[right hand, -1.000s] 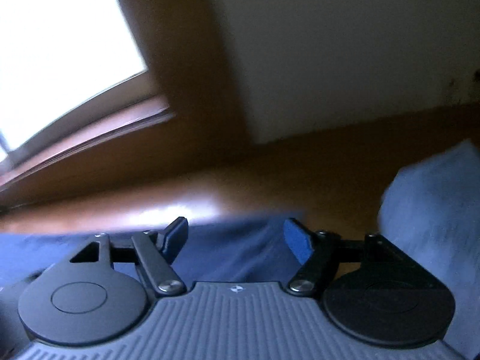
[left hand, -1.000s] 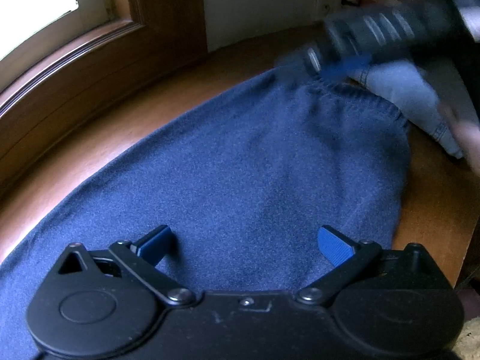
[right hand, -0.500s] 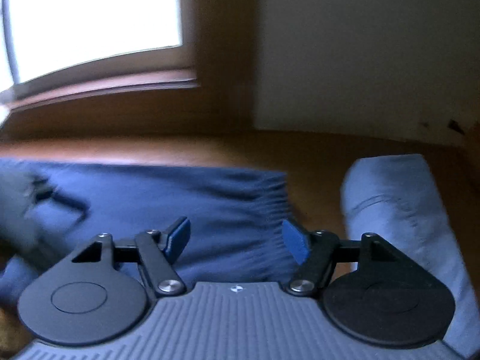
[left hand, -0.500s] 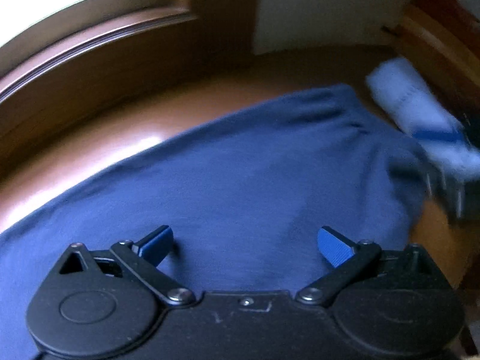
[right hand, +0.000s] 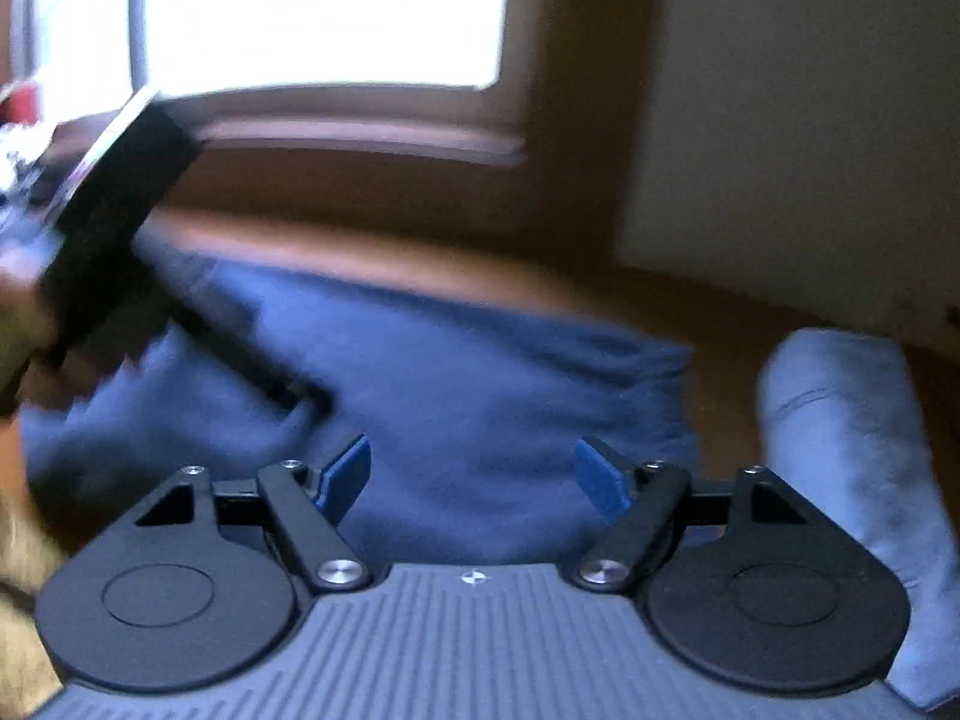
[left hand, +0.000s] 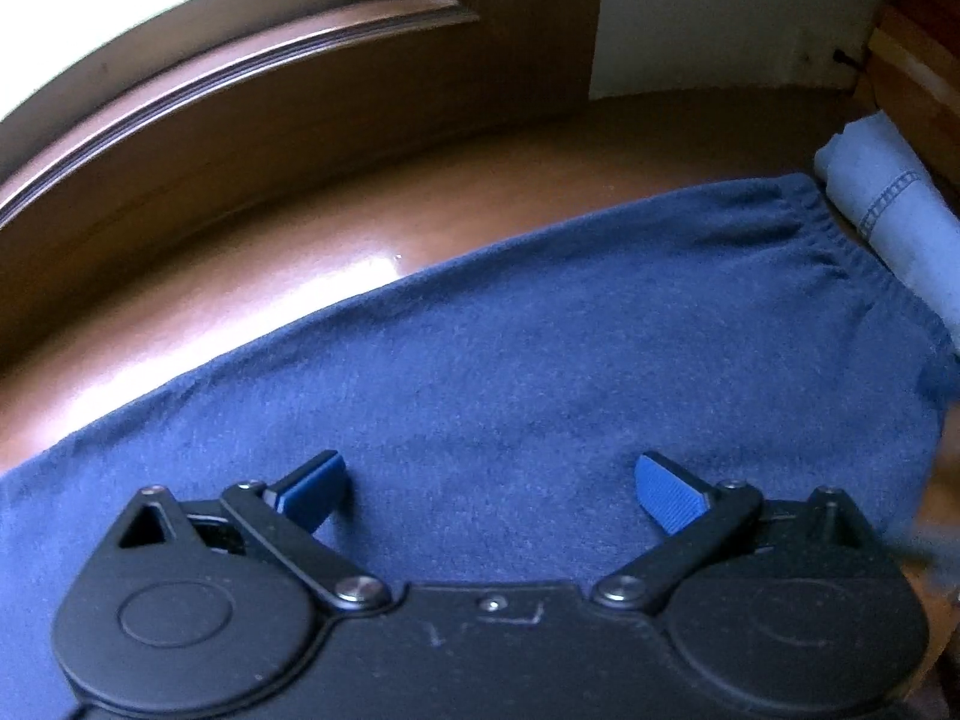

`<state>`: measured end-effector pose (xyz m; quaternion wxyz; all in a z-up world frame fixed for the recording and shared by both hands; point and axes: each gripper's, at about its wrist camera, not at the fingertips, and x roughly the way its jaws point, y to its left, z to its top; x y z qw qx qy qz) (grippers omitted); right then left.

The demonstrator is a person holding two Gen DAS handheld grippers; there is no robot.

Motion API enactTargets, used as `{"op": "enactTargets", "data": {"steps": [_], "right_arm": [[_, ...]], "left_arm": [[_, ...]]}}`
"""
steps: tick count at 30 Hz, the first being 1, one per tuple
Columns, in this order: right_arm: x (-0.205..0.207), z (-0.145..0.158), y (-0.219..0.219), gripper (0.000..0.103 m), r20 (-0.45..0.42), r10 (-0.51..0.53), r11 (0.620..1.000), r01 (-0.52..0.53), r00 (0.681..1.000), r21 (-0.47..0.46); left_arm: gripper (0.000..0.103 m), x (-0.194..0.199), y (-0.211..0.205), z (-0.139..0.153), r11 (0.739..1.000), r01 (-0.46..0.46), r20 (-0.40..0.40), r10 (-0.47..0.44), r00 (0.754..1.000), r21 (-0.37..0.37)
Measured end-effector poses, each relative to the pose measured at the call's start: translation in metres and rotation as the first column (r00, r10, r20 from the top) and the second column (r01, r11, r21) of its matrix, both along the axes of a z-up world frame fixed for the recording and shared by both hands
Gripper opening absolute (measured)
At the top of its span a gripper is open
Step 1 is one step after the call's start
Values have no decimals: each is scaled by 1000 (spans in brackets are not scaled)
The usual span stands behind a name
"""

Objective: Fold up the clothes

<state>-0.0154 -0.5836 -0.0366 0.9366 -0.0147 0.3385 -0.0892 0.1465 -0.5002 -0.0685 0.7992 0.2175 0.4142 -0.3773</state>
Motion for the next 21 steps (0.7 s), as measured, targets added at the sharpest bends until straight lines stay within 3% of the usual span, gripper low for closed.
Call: {"op": "enactTargets", "data": {"steps": [4,7,10,13,16,21], "right_arm": [[-5,-24,4,83,-44,68,998,-69,997,-11],[6,-19,1,82,-50,38,999,-38,998,7],[10,-15,-1,84,51,28,997,-31,998,65],[32,-34,-2,87,71,29,992,-37,997,123],[37,-51,6,87,28,80,996,-82,996,42],[28,-45,-12,87,24,64,996,-66,998,68]], "left_arm": [[103,-4,5,2,999,-44,-16,44,999,8],[103,-14,16,12,996,-93,-21,93,995,-6],[103,-23,34,21,989,-148,3,148,989,-26],[103,-27,50,20,975,-223,32,222,974,5],[103,-28,68,15,952,-303,33,302,953,47],[103,-36,97,8,927,-369,-17,371,929,62]]}}
